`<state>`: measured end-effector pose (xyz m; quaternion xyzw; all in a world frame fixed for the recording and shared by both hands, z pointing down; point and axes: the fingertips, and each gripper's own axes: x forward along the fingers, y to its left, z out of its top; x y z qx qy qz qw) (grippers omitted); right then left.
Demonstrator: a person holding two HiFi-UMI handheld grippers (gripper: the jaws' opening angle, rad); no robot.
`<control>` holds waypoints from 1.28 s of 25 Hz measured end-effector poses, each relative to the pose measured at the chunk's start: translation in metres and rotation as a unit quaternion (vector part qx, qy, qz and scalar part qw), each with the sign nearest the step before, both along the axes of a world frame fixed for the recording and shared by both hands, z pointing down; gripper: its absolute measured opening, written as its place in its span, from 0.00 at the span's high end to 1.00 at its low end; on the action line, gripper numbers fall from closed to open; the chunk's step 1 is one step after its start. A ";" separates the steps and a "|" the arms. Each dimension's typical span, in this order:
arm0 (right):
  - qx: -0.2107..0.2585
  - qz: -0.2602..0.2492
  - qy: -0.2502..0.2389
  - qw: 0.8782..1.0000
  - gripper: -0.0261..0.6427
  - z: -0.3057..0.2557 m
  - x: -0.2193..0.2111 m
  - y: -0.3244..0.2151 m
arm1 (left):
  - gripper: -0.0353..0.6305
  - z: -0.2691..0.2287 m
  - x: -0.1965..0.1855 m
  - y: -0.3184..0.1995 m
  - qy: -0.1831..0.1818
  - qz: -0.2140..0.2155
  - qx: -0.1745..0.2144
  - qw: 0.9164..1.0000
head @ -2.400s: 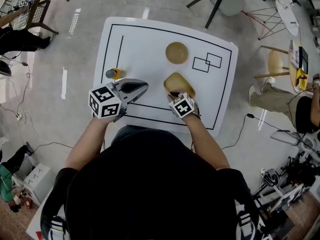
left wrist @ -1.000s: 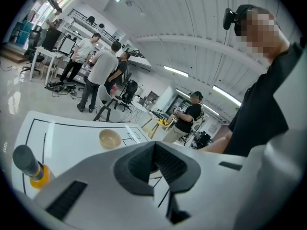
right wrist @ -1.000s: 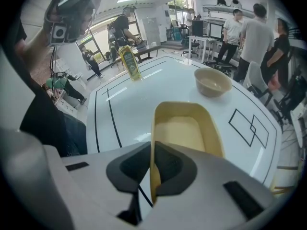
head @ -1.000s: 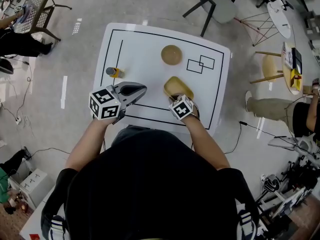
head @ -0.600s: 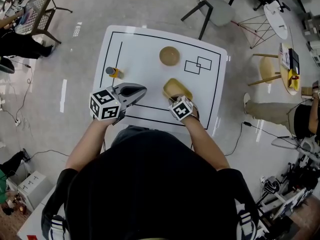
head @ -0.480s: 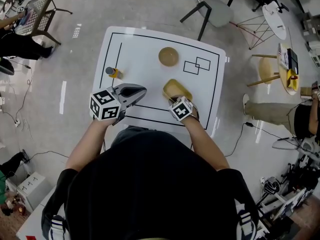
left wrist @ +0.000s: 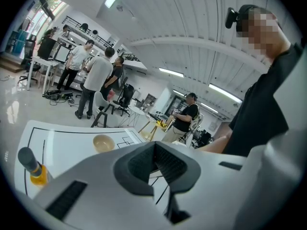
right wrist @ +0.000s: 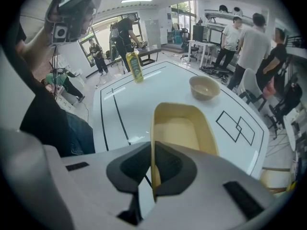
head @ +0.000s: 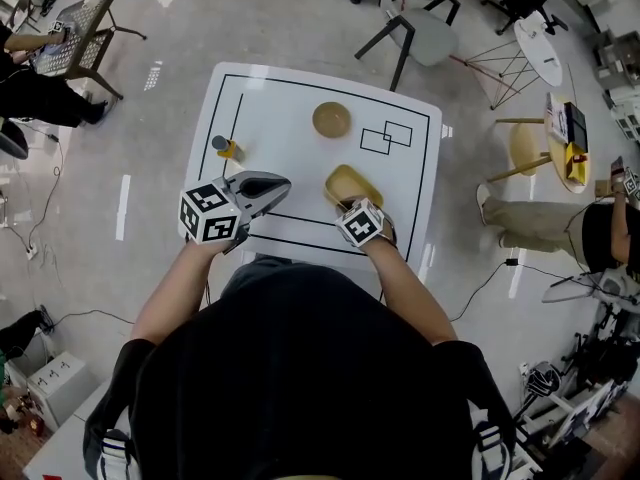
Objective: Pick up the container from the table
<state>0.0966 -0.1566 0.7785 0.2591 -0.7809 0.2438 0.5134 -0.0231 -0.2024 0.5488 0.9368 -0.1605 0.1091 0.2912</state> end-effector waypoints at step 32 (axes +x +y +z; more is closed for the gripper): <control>0.044 -0.009 0.007 0.999 0.94 -0.040 0.020 0.014 | 0.94 -0.025 0.011 0.045 -0.008 -0.001 0.029 1.000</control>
